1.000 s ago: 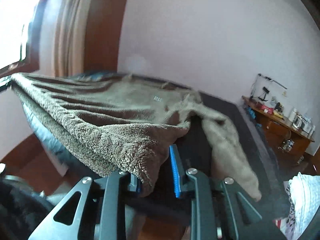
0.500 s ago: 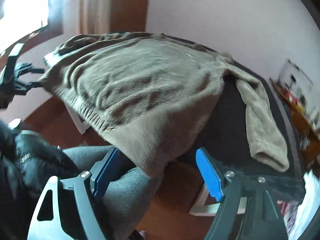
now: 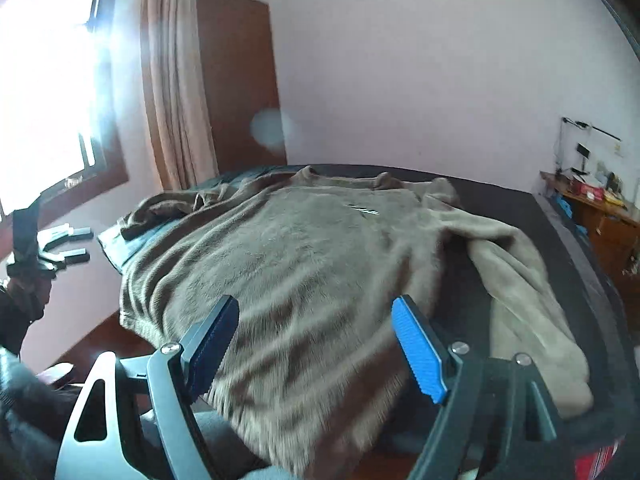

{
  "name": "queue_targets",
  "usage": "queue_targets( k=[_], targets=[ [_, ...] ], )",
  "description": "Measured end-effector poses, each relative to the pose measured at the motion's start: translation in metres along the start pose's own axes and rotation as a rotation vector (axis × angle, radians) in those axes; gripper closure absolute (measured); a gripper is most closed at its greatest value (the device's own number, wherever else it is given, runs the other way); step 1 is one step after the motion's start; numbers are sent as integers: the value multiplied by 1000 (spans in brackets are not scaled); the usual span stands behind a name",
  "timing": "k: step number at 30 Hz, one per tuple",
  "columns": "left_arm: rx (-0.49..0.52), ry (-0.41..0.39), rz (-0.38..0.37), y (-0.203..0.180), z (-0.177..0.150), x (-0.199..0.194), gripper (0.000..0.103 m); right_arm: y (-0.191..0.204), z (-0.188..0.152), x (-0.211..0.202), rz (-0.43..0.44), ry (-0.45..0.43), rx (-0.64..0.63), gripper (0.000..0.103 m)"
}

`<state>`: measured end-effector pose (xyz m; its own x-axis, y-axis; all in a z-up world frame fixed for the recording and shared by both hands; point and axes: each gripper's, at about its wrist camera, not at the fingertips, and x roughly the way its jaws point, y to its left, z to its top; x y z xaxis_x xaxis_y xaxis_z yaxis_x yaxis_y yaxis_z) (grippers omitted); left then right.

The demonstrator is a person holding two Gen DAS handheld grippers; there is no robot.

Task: Fold clothes
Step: 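Release the blanket with both grippers and smooth it flat on the bed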

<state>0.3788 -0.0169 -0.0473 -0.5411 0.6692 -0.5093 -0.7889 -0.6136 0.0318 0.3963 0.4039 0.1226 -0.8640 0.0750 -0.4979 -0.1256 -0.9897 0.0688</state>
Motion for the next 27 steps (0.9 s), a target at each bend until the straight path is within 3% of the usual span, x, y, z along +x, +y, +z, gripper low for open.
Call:
queue_targets(
  k=[5, 13, 16, 20, 27],
  targets=[
    [-60, 86, -17, -17, 8, 69, 25, 4, -1, 61, 3, 103, 31, 21],
    [-66, 187, 20, -17, -4, 104, 25, -10, -36, 84, -68, 238, 44, 21],
    [-68, 223, 47, -19, -9, 108, 23, -10, -42, 83, -78, 228, 32, 19],
    [-109, 231, 59, -18, -10, 112, 19, 2, -46, 87, -116, 215, -9, 2],
    [-94, 284, 121, -29, 8, 119, 16, 15, -57, 78, -205, 113, 26, 1]
  ],
)
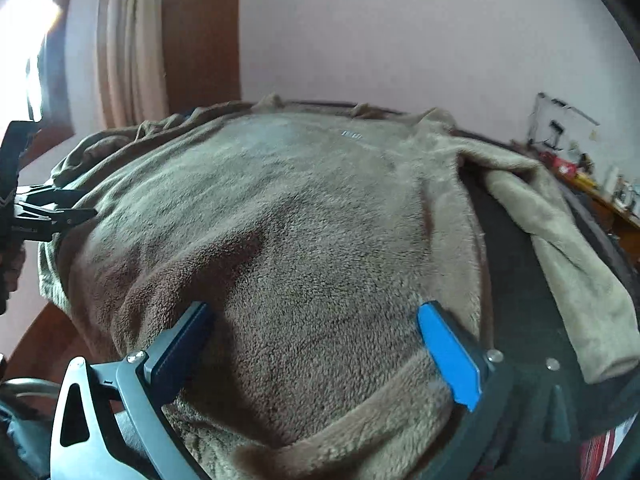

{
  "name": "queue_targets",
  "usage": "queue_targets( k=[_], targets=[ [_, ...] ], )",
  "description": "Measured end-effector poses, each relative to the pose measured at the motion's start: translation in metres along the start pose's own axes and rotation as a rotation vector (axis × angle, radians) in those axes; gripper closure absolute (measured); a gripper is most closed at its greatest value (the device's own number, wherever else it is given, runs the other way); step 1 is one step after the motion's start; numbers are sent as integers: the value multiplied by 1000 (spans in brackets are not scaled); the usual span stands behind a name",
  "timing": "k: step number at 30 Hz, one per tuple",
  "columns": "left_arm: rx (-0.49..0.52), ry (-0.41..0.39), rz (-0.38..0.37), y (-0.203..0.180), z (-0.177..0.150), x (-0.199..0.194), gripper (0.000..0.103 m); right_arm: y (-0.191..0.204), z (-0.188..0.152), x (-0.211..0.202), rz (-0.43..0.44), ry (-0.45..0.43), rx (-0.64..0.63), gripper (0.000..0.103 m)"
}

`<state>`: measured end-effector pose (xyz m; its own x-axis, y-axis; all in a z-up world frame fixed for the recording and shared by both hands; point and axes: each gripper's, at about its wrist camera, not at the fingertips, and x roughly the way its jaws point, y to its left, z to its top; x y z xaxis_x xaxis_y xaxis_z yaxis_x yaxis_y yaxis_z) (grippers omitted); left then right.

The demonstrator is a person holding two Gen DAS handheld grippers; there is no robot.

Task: Fold clothes

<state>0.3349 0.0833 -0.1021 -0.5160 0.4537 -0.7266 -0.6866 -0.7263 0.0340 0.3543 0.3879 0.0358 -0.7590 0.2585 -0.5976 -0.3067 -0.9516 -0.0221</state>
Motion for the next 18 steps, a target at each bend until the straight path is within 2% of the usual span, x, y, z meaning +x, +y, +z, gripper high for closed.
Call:
queue_targets(
  k=[6, 10, 15, 18],
  targets=[
    [115, -59, -7, -47, 51, -15, 16, -3, -5, -3, 3, -73, 1, 1],
    [191, -83, -77, -83, 85, -15, 16, -21, -1, -14, 32, -81, 12, 1],
    [226, -85, -161, -121, 114, -4, 16, -76, -1, -60, -130, -176, 102, 1],
    [218, -69, -189, -139, 123, 9, 16, -122, -8, -82, -260, -156, 166, 1]
  ],
)
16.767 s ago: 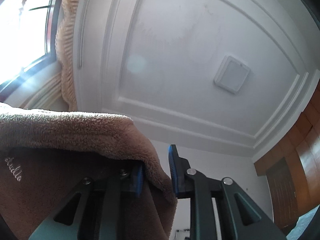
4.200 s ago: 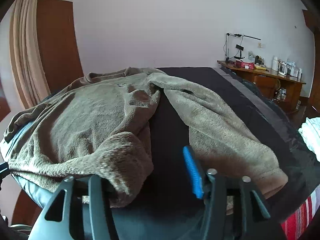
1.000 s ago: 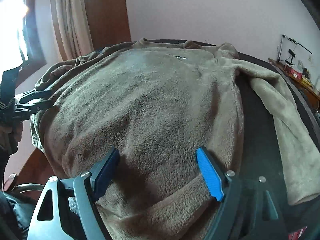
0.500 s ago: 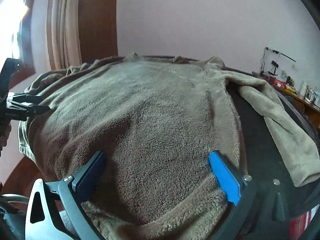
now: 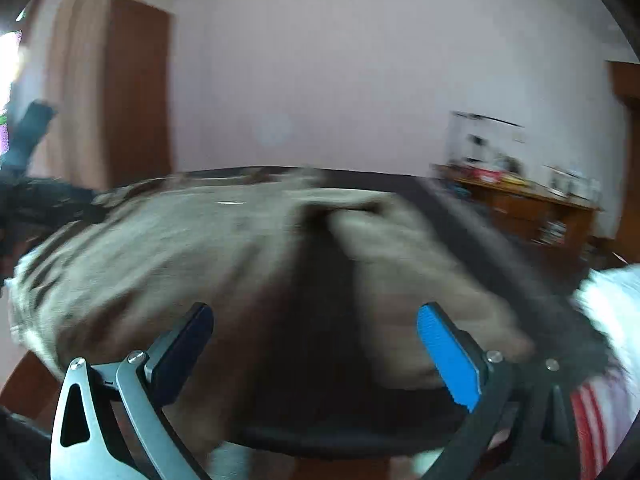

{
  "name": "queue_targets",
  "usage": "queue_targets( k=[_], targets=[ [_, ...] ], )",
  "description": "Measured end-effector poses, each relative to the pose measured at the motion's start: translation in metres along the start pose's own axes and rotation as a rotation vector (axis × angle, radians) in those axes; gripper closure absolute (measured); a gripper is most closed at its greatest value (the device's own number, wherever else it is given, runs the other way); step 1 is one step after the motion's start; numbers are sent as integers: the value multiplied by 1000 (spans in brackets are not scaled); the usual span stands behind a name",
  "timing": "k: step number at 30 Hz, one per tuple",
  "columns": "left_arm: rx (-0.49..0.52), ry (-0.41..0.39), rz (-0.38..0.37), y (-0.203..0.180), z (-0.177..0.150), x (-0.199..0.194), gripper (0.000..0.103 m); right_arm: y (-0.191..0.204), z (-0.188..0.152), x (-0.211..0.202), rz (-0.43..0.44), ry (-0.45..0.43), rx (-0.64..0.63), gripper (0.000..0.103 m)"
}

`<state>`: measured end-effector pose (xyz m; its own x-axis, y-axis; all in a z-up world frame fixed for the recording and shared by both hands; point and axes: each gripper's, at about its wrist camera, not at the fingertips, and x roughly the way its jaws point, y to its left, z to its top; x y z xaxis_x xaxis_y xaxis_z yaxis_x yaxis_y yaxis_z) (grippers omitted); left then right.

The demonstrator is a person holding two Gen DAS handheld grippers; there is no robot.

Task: Fold clothes

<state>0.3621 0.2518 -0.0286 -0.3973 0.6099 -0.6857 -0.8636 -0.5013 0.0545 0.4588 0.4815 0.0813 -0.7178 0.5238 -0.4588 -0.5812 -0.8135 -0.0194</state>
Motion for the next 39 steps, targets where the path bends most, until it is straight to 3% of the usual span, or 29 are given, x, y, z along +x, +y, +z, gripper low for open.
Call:
queue_targets(
  k=[6, 7, 8, 10, 17, 22, 24, 26, 27, 31, 37, 39],
  targets=[
    [-54, 71, -5, -9, 8, 35, 16, -78, -13, -2, -140, 83, 58, 8],
    [-63, 82, 2, -9, 8, 40, 16, -84, -14, -1, -150, 91, 55, 17],
    [-73, 95, 9, -9, 9, 45, 16, -89, -16, 0, -159, 100, 52, 33],
    [-89, 113, 17, -8, 9, 53, 16, -98, -20, 5, -168, 125, 40, 47],
    [-105, 155, 34, -13, 15, 71, 16, -109, -29, 20, -98, 152, 13, 48],
    [-104, 174, 25, -20, 25, 83, 16, -123, -20, 38, -45, 152, 72, 48],
    [-103, 181, 21, -22, 29, 87, 16, -127, -17, 47, -23, 162, 84, 53],
    [-93, 187, 21, -25, 35, 91, 16, -128, -14, 52, -12, 167, 77, 84],
    [-87, 190, 21, -27, 39, 94, 16, -129, -11, 52, -16, 160, 74, 89],
    [-61, 197, 15, -27, 52, 103, 16, -143, 7, 42, -83, 88, 101, 92],
    [-105, 186, -29, -16, 72, 120, 16, -172, 62, 9, -341, -103, 76, 93],
    [-136, 192, -47, -12, 73, 128, 16, -174, 83, -2, -390, -179, 51, 93]
  ],
)
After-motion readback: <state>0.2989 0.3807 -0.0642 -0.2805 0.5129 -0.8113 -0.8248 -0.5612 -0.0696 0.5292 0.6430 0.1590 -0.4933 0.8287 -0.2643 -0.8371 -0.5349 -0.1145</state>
